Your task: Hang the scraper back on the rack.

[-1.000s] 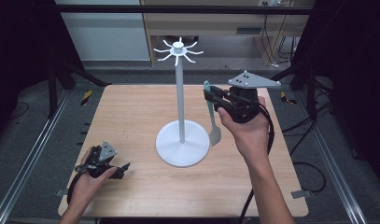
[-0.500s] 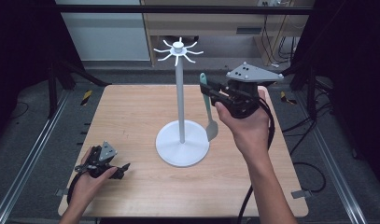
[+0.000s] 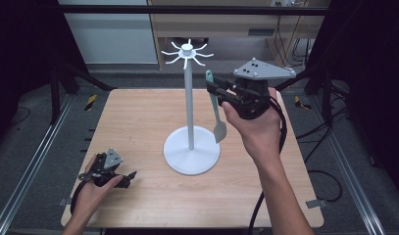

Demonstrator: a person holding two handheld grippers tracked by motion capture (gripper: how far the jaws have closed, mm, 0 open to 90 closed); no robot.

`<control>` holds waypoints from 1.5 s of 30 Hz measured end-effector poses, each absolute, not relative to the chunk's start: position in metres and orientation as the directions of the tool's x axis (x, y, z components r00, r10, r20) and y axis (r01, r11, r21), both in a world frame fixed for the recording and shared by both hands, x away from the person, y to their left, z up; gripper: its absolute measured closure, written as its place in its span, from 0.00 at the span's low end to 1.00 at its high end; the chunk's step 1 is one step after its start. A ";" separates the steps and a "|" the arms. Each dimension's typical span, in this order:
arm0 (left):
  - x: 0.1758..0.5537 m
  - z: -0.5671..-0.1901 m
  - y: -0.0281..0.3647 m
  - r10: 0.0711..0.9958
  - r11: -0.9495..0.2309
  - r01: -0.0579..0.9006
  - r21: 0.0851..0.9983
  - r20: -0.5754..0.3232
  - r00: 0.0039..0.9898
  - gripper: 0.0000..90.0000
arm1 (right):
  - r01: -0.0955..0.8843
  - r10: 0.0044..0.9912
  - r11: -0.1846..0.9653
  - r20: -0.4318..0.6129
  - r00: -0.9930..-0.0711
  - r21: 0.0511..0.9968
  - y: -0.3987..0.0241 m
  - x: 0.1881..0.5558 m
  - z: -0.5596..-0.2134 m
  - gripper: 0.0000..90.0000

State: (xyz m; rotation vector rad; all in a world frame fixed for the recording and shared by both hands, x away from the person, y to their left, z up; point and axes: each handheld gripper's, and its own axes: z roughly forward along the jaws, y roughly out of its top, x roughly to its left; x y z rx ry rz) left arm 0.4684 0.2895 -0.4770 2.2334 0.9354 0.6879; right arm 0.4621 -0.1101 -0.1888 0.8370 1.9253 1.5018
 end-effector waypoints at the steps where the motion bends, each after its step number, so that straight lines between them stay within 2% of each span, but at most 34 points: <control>1: 0.468 -0.477 0.289 0.759 -0.558 0.438 0.705 0.220 0.613 0.04 | 0.137 0.756 0.180 -0.048 -0.653 0.974 -0.110 0.462 -0.189 0.83; 20: 0.469 -0.477 0.290 0.758 -0.556 0.442 0.704 0.212 0.617 0.04 | 0.137 0.766 0.167 -0.041 -0.642 0.976 -0.105 0.466 -0.177 0.83; 45: 0.469 -0.477 0.290 0.755 -0.561 0.443 0.700 0.212 0.621 0.04 | 0.176 0.763 0.196 -0.037 -0.646 0.965 -0.098 0.481 -0.178 0.83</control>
